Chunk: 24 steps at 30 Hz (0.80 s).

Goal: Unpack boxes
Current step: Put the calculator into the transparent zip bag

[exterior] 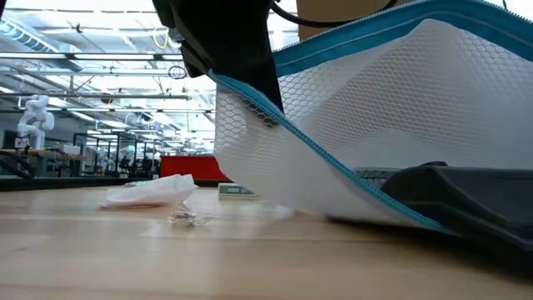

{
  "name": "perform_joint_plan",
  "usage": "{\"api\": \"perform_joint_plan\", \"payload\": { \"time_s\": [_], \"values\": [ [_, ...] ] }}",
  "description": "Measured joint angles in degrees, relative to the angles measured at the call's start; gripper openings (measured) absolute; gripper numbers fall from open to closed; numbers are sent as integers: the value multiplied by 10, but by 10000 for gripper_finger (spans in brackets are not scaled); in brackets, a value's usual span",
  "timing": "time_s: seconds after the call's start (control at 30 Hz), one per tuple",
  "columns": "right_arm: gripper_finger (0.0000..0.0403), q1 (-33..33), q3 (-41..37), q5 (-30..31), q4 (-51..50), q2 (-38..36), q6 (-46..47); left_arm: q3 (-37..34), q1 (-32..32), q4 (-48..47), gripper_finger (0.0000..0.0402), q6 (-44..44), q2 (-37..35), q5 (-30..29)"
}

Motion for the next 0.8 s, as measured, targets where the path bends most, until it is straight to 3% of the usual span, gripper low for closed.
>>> {"api": "perform_joint_plan", "payload": {
  "time_s": [0.13, 0.27, 0.5, 0.8],
  "values": [
    [56, -3, -15, 0, 19, -2, 9, 0, -2, 0, 0, 3, 0, 0],
    [9, -3, -16, -10, 26, -2, 10, 0, -3, 1, 0, 4, 0, 1],
    [2, -4, -7, -16, -18, 3, 68, 0, -2, 1, 0, 6, 0, 1],
    [1, -5, 70, -17, -84, 8, 71, 0, -3, 0, 0, 15, 0, -1]
  ]
}}
